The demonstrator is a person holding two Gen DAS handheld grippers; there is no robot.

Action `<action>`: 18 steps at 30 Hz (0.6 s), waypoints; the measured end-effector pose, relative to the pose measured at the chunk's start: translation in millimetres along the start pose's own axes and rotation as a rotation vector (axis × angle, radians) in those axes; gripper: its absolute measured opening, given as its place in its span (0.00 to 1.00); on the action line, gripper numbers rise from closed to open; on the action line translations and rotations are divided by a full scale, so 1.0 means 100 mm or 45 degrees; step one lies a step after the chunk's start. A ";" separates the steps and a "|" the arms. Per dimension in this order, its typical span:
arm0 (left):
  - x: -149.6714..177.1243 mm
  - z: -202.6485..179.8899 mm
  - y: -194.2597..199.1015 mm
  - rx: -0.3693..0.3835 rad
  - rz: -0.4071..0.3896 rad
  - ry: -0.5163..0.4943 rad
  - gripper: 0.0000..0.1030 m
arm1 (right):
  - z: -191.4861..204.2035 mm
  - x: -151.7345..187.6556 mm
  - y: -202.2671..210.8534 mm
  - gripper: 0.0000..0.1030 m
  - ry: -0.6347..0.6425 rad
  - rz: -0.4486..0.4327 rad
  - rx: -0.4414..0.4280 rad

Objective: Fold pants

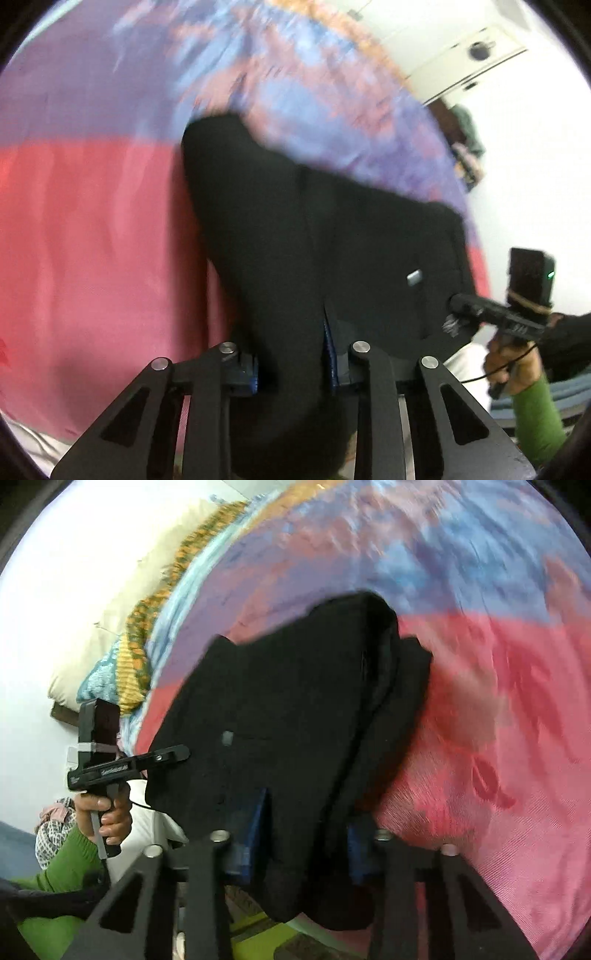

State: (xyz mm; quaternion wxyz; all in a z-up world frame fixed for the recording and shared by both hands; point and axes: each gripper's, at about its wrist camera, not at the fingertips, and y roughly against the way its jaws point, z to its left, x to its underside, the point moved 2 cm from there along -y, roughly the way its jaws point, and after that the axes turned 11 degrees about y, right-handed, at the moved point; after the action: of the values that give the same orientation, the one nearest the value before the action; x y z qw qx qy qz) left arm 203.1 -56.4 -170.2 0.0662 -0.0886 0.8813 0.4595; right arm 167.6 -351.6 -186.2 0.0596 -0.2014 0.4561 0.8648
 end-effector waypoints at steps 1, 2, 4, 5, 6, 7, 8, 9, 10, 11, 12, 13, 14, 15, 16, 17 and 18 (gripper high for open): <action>-0.09 -0.10 0.10 0.000 -0.036 -0.035 0.24 | 0.08 -0.08 0.06 0.30 0.028 -0.019 -0.011; -0.19 -0.19 0.18 -0.007 -0.072 -0.067 0.24 | 0.16 -0.18 0.12 0.30 0.061 -0.038 -0.020; -0.48 -0.38 0.39 -0.008 -0.160 -0.130 0.24 | 0.25 -0.44 0.24 0.30 0.113 -0.093 -0.029; -0.61 -0.44 0.47 -0.009 -0.202 -0.158 0.24 | 0.29 -0.62 0.30 0.30 0.137 -0.137 -0.027; -0.78 -0.50 0.54 -0.014 -0.250 -0.186 0.24 | 0.29 -0.78 0.35 0.30 0.153 -0.177 -0.025; -0.96 -0.55 0.60 -0.012 -0.289 -0.199 0.24 | 0.27 -0.96 0.42 0.30 0.164 -0.220 -0.023; -1.09 -0.59 0.63 -0.008 -0.317 -0.206 0.25 | 0.21 -1.15 0.47 0.30 0.164 -0.268 -0.020; -1.25 -0.64 0.63 -0.009 -0.349 -0.220 0.25 | 0.12 -1.29 0.53 0.30 0.151 -0.306 -0.023; -1.39 -0.67 0.59 -0.019 -0.376 -0.240 0.26 | 0.01 -1.45 0.54 0.30 0.133 -0.346 -0.023; -1.48 -0.68 0.51 -0.041 -0.400 -0.268 0.29 | -0.04 -1.57 0.51 0.31 0.125 -0.363 -0.017; -1.56 -0.67 0.34 -0.100 -0.425 -0.305 0.39 | -0.14 -1.69 0.46 0.31 0.116 -0.377 0.006; -1.60 -0.61 0.19 -0.154 -0.433 -0.310 0.46 | -0.22 -1.79 0.36 0.33 0.091 -0.382 0.017; -1.60 -0.48 -0.05 -0.262 -0.437 -0.280 0.64 | -0.38 -1.83 0.26 0.35 0.034 -0.372 0.019; -1.54 -0.29 -0.22 -0.356 -0.430 -0.244 0.64 | -0.56 -1.84 0.14 0.36 -0.026 -0.345 0.065; -1.49 -0.14 -0.36 -0.441 -0.401 -0.218 0.61 | -0.73 -1.80 0.04 0.40 -0.072 -0.301 0.153; -1.43 0.00 -0.44 -0.499 -0.361 -0.208 0.52 | -0.94 -1.68 -0.06 0.41 -0.118 -0.223 0.298; -1.27 0.15 -0.49 -0.546 -0.326 -0.207 0.51 | -1.03 -1.61 -0.09 0.41 -0.140 -0.180 0.393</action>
State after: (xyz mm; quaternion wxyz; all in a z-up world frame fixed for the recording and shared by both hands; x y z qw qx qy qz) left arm 337.6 -59.4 -192.3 0.1742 -0.1744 0.7370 0.6294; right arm 347.1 -417.1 -179.9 0.1756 -0.1737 0.5642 0.7878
